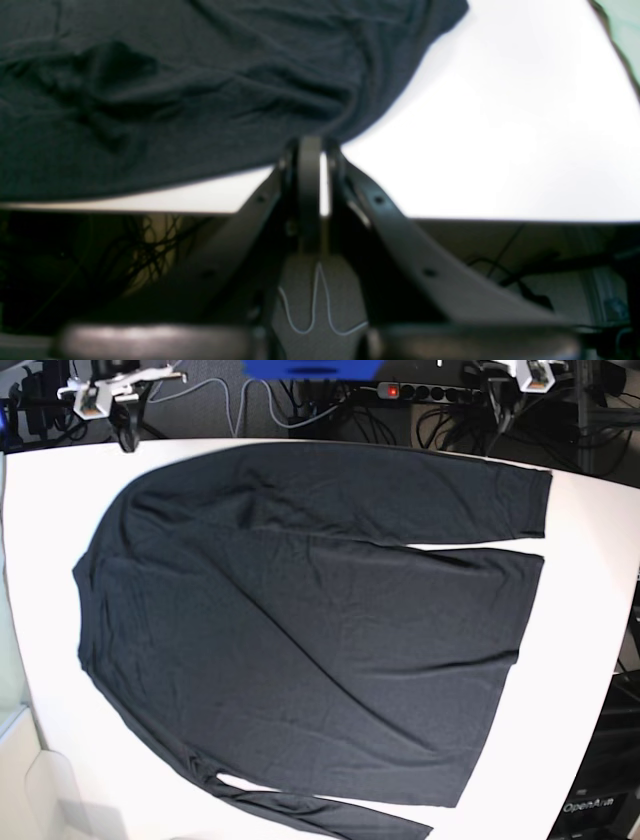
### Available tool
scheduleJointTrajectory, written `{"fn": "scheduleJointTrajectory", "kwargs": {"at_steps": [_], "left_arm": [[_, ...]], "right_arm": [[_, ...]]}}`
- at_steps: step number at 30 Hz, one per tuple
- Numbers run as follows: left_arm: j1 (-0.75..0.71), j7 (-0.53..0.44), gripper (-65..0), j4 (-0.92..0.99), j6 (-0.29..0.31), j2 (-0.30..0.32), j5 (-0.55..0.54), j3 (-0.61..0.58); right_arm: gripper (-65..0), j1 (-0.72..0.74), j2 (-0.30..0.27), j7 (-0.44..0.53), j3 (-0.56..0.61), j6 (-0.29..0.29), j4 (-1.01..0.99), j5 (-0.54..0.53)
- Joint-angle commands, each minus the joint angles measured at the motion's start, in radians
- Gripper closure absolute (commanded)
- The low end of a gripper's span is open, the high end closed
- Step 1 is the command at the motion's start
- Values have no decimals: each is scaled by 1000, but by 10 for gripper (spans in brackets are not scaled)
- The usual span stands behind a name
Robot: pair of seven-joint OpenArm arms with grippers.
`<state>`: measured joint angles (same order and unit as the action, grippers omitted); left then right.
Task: Fold the T-shirt properly
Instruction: 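Lower both grippers toward the shirt's shoulder corners at the collar edge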
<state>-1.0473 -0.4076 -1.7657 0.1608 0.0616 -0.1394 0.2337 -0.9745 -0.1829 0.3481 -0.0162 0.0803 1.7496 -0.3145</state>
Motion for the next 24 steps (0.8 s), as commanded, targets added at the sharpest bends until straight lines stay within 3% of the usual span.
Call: {"fn": "scheduleJointTrajectory", "kwargs": {"at_steps": [1,5,8,15,18,24], "left_arm": [[-20,-23,-83,-27,0,2,-6,10],[-23,-24,-252,-40,1,-7,-6,56],[-15,-17,-322,-36,1,-7,-6,76],[11,-12,-336,-26,1,1,-6,80],[39,34,-337,3,1,2,-7,80],[69,102,-337,10,26,31,-161,82]], "right_arm": [[-64,-8,-13,9,-5,3,14,1],[-165,4,-16,3,-6,3,14,-1],[-202,12,-16,4,-6,3,14,-1],[-212,45,-16,-4,-6,5,10,-1],[-225,58,-17,-5,-6,5,6,1],[-226,58,-31,-5,-6,5,5,5]]}}
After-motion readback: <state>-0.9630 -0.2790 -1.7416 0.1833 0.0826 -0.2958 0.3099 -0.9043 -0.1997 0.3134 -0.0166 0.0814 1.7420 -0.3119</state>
